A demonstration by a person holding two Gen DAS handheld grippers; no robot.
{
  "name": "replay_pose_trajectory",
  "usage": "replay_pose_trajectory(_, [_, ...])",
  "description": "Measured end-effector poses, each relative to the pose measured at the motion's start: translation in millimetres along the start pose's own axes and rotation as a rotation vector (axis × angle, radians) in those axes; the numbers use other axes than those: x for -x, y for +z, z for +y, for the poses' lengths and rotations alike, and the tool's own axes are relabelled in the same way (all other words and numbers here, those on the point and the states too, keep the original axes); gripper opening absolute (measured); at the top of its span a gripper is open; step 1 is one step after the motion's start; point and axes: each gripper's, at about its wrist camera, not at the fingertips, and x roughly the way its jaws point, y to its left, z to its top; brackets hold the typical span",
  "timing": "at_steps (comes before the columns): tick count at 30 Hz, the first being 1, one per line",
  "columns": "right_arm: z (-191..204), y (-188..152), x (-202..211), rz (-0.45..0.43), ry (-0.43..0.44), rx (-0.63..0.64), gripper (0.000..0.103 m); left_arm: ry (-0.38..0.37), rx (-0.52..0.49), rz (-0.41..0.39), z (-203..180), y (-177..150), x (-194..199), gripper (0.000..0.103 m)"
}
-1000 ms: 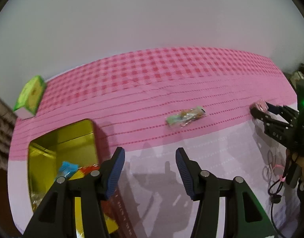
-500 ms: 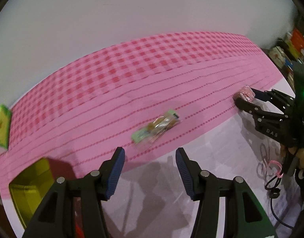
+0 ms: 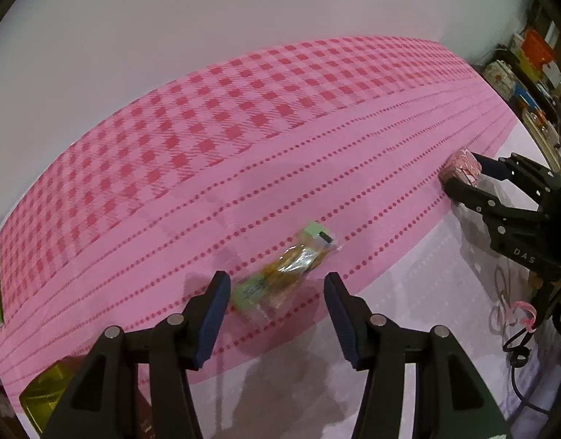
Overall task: Organize snacks
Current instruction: 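Grasp the small clear candy with the left tool while the right tool holds the pink candy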
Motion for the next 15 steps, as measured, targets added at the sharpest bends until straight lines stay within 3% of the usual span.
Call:
replay_pose_trajectory(7, [0, 0, 0, 0.0, 0.0, 0.0, 0.047, -0.011, -0.048, 0.009, -17, 10, -14, 0.054])
replay_pose_trajectory(11, [0, 0, 0, 0.0, 0.001, -0.001, 0.048, -0.014, -0.037, 0.014, -20, 15, -18, 0.04])
replay_pose_trajectory(15, [0, 0, 0, 0.0, 0.002, -0.002, 0.048, -0.02, -0.015, 0.009, -21, 18, -19, 0.035])
